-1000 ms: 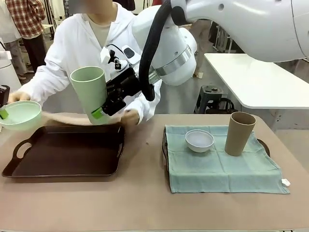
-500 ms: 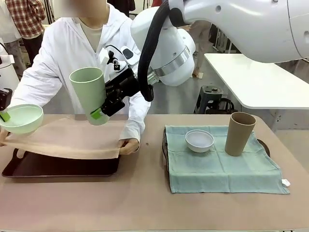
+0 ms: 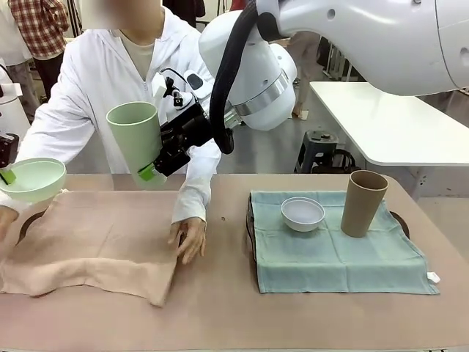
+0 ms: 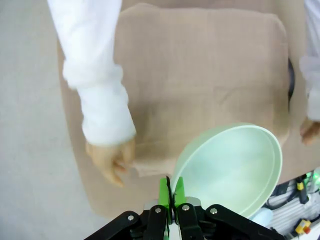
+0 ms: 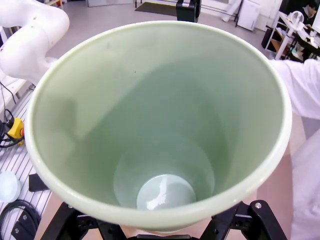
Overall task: Set up a tray with a mat and arrange the tableware.
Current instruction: Place the Picnic Bowl and Reusable plastic cup back onto the Handle tray in front of the human's position.
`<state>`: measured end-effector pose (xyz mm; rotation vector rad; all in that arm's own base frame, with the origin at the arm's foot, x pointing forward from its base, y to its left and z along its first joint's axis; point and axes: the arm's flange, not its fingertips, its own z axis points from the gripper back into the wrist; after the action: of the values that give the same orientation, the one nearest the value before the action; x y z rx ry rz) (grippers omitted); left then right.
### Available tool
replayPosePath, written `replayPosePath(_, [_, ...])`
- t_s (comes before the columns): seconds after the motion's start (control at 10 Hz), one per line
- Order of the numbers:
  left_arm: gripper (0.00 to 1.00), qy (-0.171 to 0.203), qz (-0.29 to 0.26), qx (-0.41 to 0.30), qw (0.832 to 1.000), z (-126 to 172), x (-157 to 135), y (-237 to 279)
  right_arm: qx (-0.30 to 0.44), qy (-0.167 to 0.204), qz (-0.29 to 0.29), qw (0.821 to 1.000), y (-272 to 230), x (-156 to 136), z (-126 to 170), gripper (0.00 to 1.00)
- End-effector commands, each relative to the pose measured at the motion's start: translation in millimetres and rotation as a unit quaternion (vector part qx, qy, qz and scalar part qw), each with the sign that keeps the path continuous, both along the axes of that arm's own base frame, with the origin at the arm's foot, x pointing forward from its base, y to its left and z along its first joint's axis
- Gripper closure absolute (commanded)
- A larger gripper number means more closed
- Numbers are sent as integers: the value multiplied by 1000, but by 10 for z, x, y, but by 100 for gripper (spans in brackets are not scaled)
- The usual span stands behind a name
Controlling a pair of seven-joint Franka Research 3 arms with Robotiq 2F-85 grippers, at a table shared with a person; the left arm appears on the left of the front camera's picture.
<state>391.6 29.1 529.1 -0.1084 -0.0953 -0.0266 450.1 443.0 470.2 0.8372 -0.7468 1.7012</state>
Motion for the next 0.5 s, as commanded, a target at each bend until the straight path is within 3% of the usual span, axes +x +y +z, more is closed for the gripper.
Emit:
replayPosePath(0.0, [100, -2, -3, 1, 1000, 4, 16, 3, 2, -1, 1, 1000, -14, -24, 18, 100])
replayPosePath(0.4, [100, -2, -3, 1, 1000, 4, 16, 3, 2, -1, 1, 1000, -14, -24, 18, 100])
